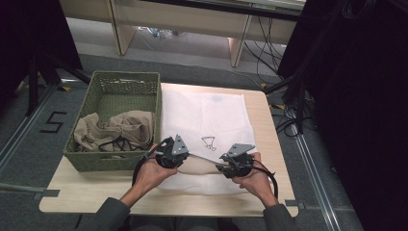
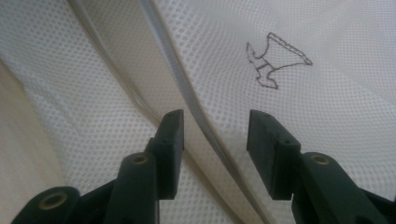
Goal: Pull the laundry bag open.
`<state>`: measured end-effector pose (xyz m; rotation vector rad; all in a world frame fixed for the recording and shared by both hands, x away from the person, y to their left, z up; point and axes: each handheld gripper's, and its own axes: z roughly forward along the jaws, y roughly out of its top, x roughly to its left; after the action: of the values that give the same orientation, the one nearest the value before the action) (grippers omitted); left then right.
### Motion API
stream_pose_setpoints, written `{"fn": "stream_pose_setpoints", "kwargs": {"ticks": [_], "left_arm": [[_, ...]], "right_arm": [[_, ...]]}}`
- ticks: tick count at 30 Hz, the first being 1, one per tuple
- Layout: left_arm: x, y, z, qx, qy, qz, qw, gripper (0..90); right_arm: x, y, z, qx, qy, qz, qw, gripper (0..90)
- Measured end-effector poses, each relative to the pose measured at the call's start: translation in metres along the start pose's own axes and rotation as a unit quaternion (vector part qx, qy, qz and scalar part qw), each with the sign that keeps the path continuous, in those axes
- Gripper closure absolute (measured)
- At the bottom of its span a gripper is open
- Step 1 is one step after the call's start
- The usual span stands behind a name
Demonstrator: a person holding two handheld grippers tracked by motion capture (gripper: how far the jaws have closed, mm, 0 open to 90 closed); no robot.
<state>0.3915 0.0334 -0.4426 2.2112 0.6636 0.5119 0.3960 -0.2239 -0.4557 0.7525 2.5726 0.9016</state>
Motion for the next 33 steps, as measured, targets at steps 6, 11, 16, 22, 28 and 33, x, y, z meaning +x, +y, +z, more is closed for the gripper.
{"fn": "stream_pose_setpoints", "kwargs": {"ticks": [6, 11, 16, 22, 28, 33], "left_arm": [[0.002, 0.0, -0.001, -0.003, -0.004, -0.006, 1.0, 87.1], [0.004, -0.002, -0.002, 0.005, -0.008, -0.026, 0.9996, 68.5], [-0.003, -0.003, -0.011, 0.02, -0.024, -0.034, 0.9989, 45.5], [-0.012, -0.009, -0.026, 0.032, -0.029, -0.031, 0.9986, 36.3], [-0.014, -0.02, -0.043, 0.033, -0.025, -0.039, 0.9984, 33.1], [-0.013, -0.028, -0.053, 0.036, -0.02, -0.041, 0.9983, 31.5]], "right_arm": [[0.002, 0.008, 0.018, 0.024, -0.007, -0.013, 0.9996, 70.2], [-0.007, 0.018, 0.02, 0.007, -0.009, -0.028, 0.9996, 84.6], [-0.015, 0.017, 0.019, 0.0, -0.007, -0.003, 1.0, 85.9], [-0.022, 0.024, 0.019, -0.005, -0.012, 0.002, 0.9999, 85.8], [-0.025, 0.027, 0.014, -0.013, -0.004, 0.012, 0.9998, 85.6], [-0.03, 0.029, 0.003, -0.027, 0.003, 0.032, 0.9991, 86.1]]}}
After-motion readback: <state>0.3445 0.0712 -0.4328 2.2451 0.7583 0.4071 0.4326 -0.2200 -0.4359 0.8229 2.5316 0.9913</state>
